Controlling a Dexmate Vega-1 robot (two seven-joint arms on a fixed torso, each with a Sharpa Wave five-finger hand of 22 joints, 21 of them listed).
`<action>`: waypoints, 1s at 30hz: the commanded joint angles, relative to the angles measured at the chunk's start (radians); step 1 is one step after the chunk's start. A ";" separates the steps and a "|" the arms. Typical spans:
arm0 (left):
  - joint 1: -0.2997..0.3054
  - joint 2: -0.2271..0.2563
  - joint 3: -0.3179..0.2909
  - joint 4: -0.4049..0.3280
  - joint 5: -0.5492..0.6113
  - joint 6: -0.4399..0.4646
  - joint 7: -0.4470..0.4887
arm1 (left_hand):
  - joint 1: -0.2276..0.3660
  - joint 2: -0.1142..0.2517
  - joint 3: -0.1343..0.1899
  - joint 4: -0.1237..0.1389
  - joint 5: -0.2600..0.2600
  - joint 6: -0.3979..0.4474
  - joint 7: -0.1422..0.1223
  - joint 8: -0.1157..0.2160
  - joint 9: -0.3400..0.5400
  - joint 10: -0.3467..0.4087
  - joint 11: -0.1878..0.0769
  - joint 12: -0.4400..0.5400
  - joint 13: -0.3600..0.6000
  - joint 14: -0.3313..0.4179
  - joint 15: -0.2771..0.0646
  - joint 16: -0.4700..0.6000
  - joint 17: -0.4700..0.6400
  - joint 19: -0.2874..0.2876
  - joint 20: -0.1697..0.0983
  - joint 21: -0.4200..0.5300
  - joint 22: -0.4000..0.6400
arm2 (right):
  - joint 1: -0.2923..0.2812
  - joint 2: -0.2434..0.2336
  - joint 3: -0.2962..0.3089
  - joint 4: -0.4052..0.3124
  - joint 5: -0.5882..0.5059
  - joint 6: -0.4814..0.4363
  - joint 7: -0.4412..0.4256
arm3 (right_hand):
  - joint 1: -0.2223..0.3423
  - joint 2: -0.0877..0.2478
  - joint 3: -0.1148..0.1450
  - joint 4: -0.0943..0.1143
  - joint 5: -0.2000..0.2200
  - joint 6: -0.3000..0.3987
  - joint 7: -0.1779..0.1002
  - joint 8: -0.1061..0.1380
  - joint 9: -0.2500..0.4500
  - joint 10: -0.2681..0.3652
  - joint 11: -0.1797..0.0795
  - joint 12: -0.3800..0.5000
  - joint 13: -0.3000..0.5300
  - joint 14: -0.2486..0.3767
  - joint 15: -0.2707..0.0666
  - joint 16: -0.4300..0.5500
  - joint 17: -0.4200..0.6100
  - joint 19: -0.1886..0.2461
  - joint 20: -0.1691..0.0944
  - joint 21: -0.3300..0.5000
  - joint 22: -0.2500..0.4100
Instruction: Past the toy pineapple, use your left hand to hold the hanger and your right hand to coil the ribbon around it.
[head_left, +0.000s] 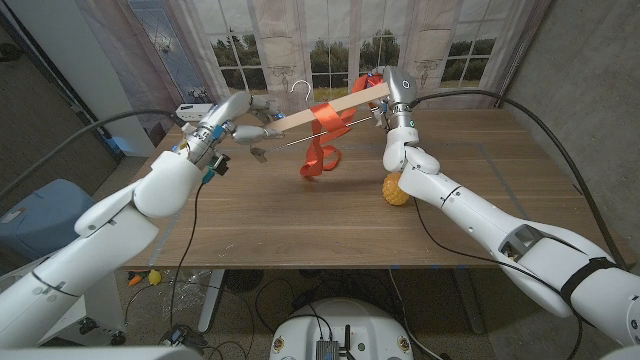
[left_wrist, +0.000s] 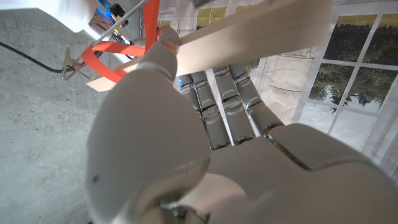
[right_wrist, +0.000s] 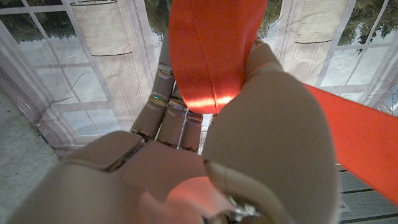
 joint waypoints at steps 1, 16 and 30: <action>0.005 0.074 -0.033 -0.053 -0.055 0.206 -0.173 | 0.122 0.135 0.020 0.010 0.004 0.024 0.009 0.002 0.083 0.011 -0.003 -0.003 0.003 0.165 -0.232 -0.003 0.004 -0.003 -0.051 0.007 -0.001 | 0.131 0.030 -0.051 0.113 0.008 -0.018 -0.004 | 0.182 0.168 0.003 0.004 0.005 0.042 0.029 -0.001 0.002 0.053 -0.042 0.004 0.019 0.163 -0.207 -0.005 0.005 -0.007 -0.104 0.012 0.000; -0.067 0.153 0.012 -0.049 -0.099 0.334 -0.229 | 0.125 0.136 0.024 0.009 0.004 0.017 0.012 -0.001 0.089 0.010 0.001 -0.008 0.010 0.161 -0.232 -0.009 0.009 -0.010 -0.049 0.009 -0.001 | 0.195 0.022 -0.088 0.132 -0.011 -0.006 -0.001 | 0.183 0.167 0.002 0.003 0.005 0.044 0.028 -0.005 0.002 0.053 -0.042 0.003 0.021 0.166 -0.207 -0.012 0.010 -0.014 -0.104 0.026 -0.010; -0.225 0.205 0.194 -0.051 -0.023 0.483 -0.170 | 0.125 0.136 0.025 0.010 0.004 0.021 0.012 -0.003 0.089 0.011 0.001 -0.013 0.012 0.161 -0.232 -0.013 0.013 -0.014 -0.047 0.012 -0.001 | 0.173 -0.023 -0.101 0.031 -0.072 0.089 -0.061 | 0.183 0.168 0.002 0.004 0.005 0.046 0.028 -0.008 0.003 0.055 -0.044 0.001 0.022 0.168 -0.207 -0.017 0.014 -0.019 -0.104 0.038 -0.018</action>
